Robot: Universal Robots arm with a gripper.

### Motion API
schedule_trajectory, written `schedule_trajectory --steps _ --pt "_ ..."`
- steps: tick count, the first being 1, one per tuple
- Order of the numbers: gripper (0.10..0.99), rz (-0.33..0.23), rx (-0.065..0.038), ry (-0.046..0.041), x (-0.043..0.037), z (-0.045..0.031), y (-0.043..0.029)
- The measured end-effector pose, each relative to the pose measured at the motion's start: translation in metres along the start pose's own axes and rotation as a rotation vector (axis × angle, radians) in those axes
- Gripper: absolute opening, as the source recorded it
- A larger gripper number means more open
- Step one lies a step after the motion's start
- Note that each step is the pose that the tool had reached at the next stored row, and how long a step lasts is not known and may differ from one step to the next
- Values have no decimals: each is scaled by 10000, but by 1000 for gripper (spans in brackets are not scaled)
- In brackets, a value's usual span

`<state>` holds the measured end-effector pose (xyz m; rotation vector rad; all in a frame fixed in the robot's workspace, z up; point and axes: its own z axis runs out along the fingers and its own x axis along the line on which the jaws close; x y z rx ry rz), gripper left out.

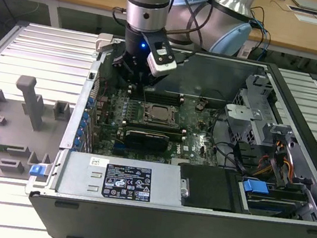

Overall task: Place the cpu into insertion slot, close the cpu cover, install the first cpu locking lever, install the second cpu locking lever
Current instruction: 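Install the first cpu locking lever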

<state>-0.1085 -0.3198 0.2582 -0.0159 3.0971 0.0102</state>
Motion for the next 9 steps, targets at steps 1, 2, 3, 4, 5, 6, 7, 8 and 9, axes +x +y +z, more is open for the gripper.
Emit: schedule_trajectory --steps 1,2,3,4,5,6,7,8,9 --pt "106 5 -107 -1 14 -1 0" --pt "106 9 -229 -3 26 -1 0" --pt "106 12 -330 -3 36 -2 0" --pt "106 21 -495 -6 47 -2 1" --pt "106 30 -676 -8 54 -2 1" --pt "106 37 -828 -9 59 -3 1" --pt "106 51 -1143 -14 66 -3 1" --pt "106 59 -1312 -16 69 -3 1" --pt "106 67 -1507 -20 72 -3 1"
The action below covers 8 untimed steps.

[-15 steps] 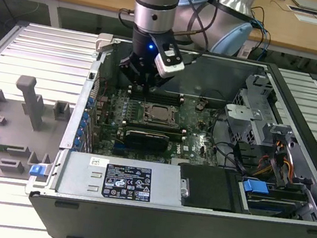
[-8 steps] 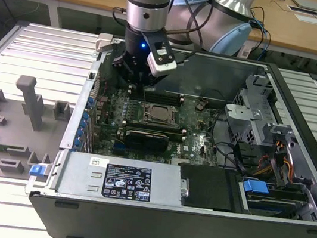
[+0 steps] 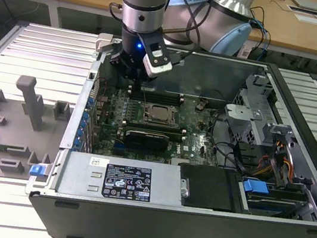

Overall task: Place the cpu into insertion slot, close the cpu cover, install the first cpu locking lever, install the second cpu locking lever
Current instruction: 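Install the first cpu locking lever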

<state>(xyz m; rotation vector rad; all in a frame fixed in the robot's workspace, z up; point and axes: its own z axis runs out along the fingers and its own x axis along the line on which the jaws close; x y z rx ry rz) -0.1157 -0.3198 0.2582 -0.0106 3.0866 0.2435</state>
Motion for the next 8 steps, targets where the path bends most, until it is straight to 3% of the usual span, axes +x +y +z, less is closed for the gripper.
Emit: schedule_trajectory --steps 1,2,4,8 --pt "106 15 -344 -3 5 -1 0" --pt "106 25 -572 -7 8 0 0" --pt "106 40 -911 -10 9 0 0" --pt "106 41 -919 -9 8 -1 0"
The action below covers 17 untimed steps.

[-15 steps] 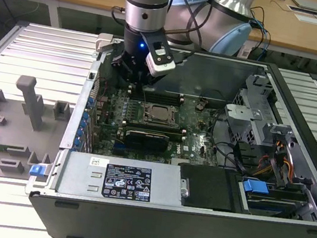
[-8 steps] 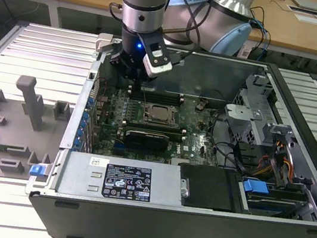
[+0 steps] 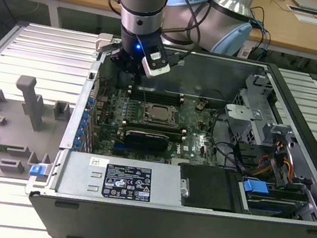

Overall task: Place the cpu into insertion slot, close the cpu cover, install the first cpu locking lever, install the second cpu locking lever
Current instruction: 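Install the first cpu locking lever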

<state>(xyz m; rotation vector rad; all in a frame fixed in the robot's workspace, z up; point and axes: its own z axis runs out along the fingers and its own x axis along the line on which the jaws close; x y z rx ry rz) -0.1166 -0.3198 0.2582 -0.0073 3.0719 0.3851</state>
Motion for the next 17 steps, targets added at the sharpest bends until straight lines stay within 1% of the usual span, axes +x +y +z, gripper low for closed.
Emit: schedule_trajectory --steps 2,7,9,10,11,13,14,15,16,17 --pt "106 -2 1 1 -30 1 -1" --pt "106 -1 0 0 -214 11 -3" --pt "106 -1 0 0 -365 18 -4" --pt "106 0 0 1 -417 21 -5" --pt "106 0 0 2 -451 22 -5" --pt "106 -2 0 3 -550 27 -6" --pt "106 -2 1 2 -573 28 -7" --pt "106 -3 -1 -16 -573 34 -8" --pt "106 -19 2 -70 -573 38 -9" --pt "106 -45 18 -169 -573 41 -10"
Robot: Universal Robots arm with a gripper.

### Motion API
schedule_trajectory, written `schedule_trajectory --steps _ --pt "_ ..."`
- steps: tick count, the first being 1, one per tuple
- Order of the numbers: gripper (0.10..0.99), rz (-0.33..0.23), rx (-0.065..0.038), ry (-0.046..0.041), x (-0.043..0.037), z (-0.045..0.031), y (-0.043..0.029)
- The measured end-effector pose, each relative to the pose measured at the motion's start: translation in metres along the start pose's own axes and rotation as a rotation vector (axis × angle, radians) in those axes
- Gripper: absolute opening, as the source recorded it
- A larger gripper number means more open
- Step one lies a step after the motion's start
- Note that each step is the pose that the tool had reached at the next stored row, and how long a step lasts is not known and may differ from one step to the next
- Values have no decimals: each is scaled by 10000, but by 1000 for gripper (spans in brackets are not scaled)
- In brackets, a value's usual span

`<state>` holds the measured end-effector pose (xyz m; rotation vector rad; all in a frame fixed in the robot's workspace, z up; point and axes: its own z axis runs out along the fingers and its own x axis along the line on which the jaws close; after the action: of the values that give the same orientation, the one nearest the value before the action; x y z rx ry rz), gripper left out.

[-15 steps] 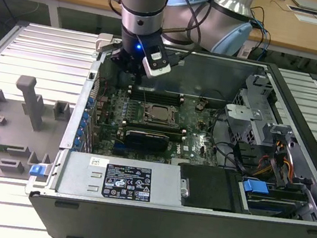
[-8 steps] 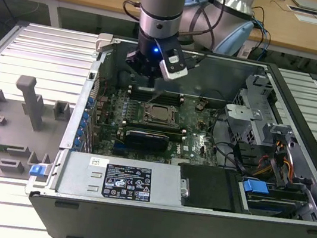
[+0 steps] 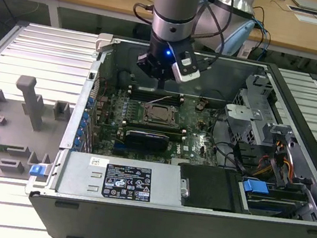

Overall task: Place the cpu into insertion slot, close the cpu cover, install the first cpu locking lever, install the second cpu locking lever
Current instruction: 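Install the first cpu locking lever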

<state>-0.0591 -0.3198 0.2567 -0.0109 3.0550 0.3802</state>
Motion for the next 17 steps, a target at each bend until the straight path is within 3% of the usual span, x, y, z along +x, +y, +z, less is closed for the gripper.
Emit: schedule_trajectory --steps 2,3,4,5,8,13,17 --pt "106 -79 58 -294 11 1 -1" --pt "106 -134 74 -502 22 1 -1" --pt "106 -171 82 -653 30 1 -1" --pt "106 -256 90 -989 52 1 0" --pt "106 -362 90 -1423 114 9 -2" --pt "106 -383 91 -1549 149 63 -26" --pt "106 -332 100 -1574 159 115 -39"
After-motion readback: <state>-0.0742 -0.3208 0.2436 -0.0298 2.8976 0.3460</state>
